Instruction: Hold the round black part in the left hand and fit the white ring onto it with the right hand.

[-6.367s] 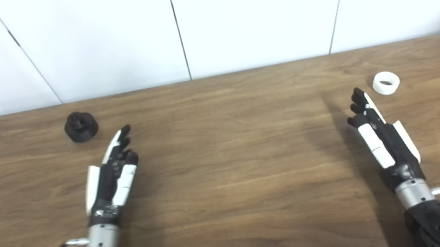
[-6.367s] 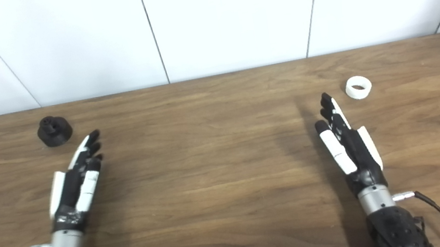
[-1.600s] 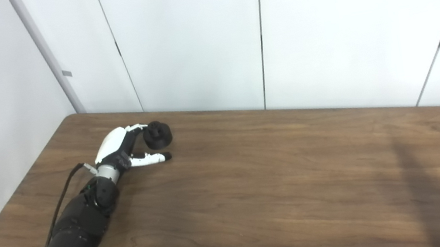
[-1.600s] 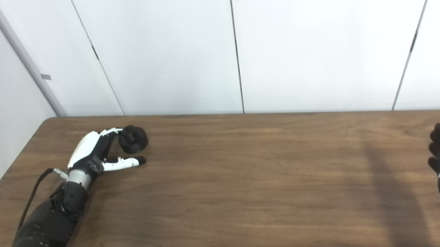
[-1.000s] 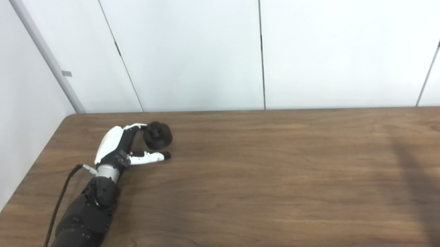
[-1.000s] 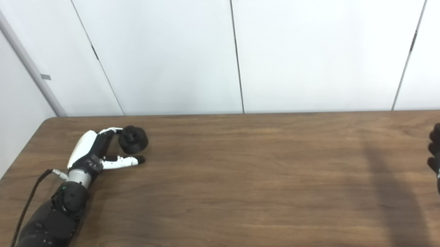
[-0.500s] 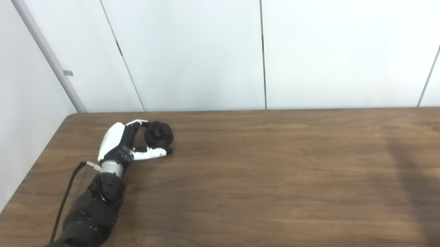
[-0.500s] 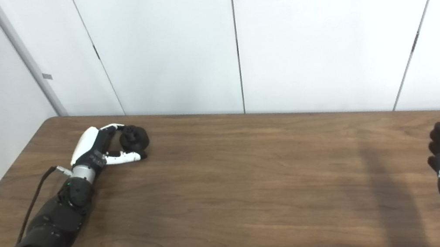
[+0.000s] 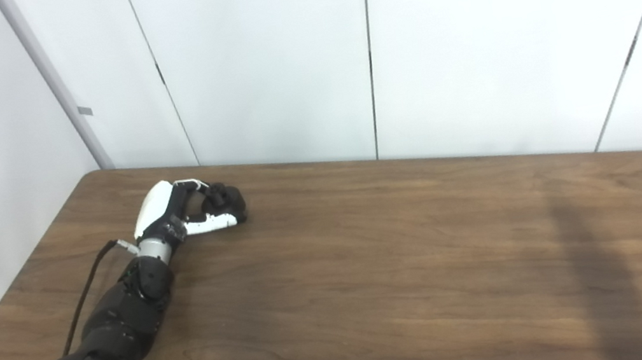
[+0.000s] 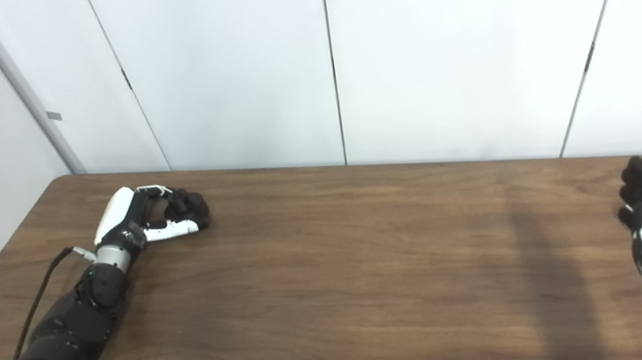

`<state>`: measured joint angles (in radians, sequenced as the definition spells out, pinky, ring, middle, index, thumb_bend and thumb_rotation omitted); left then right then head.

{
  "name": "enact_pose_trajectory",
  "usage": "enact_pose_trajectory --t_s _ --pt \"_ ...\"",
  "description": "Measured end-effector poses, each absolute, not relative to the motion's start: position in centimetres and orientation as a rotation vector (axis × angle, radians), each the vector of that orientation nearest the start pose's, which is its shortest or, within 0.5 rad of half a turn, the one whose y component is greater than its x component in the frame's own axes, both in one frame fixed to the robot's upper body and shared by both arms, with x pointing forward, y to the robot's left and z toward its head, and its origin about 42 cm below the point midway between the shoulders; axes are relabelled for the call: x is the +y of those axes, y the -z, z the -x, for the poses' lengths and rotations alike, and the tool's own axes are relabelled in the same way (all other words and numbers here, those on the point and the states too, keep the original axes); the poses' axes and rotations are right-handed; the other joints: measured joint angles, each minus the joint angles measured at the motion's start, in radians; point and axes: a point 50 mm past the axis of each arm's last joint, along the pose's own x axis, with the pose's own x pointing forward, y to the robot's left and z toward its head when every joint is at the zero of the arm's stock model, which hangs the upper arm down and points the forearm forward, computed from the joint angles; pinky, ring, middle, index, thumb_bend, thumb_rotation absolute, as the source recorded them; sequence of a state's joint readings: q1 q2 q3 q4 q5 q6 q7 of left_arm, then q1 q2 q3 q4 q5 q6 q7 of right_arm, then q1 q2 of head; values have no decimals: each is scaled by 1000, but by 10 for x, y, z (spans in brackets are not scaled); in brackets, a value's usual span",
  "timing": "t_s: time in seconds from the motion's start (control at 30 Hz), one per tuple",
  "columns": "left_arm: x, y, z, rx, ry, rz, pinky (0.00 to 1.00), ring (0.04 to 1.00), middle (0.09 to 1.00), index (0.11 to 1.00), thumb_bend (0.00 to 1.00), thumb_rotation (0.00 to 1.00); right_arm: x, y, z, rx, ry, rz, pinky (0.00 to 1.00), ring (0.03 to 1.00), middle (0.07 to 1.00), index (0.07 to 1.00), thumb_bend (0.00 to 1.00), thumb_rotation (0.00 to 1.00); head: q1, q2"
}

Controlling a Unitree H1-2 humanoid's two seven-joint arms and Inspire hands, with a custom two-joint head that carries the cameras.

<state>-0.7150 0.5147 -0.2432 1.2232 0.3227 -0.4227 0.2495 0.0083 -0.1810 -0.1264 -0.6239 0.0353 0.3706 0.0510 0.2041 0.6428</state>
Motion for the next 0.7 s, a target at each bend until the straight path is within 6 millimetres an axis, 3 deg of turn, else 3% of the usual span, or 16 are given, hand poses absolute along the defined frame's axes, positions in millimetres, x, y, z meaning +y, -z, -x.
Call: enact_pose_trajectory --t_s 0.13,0.3,0.47,0.7 --pt "420 -130 -458 38 -65 -936 1000 924 772 483 523 50 -271 -245 -248 -253 36 175 1000 1000 1000 1000 400 1000 -2 -3" --pt "421 -140 -460 20 32 -1032 1000 997 900 484 525 54 -269 -245 -249 -253 36 181 1000 1000 1000 1000 461 994 -15 -3" --pt "402 -146 -458 -18 133 -1053 1000 1000 932 483 525 56 -267 -246 -253 -260 31 175 1000 1000 1000 1000 444 960 -28 -5" --pt "372 -147 -441 -74 241 -1046 1000 1000 945 483 526 59 -268 -237 -258 -251 27 167 1000 1000 1000 1000 483 942 -78 1"
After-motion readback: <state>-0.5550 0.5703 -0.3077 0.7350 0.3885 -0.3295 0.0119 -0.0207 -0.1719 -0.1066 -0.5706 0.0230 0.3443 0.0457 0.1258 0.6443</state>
